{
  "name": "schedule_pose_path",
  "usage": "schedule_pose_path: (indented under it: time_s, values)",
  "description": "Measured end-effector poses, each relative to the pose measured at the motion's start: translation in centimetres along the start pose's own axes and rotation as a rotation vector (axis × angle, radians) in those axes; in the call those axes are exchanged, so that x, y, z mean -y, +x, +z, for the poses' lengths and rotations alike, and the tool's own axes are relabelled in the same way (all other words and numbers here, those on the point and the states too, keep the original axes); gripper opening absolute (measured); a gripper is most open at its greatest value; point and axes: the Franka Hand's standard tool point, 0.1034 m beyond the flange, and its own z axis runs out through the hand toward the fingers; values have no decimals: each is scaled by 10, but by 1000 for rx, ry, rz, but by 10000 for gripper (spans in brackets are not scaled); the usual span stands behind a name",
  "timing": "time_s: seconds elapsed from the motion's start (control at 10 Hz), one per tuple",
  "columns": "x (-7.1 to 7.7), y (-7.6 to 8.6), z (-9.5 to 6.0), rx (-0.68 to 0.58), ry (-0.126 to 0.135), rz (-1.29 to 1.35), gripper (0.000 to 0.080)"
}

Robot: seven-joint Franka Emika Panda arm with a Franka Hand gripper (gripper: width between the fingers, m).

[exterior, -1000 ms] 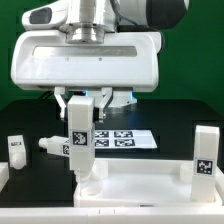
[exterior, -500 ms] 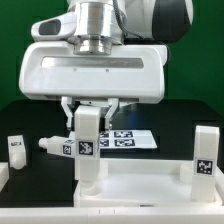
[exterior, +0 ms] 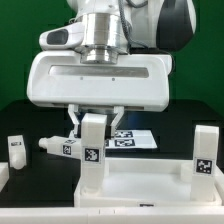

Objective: Assemble desk

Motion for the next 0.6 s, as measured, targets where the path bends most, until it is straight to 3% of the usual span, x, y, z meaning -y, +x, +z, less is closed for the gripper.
schedule_pose_path:
  time_s: [0.4, 0.5, 0.6]
  values:
    - [2, -11, 3, -42, -20, -1, 285]
    - [2, -11, 3, -42, -20, -1, 364]
    - [2, -11, 3, -42, -20, -2, 548]
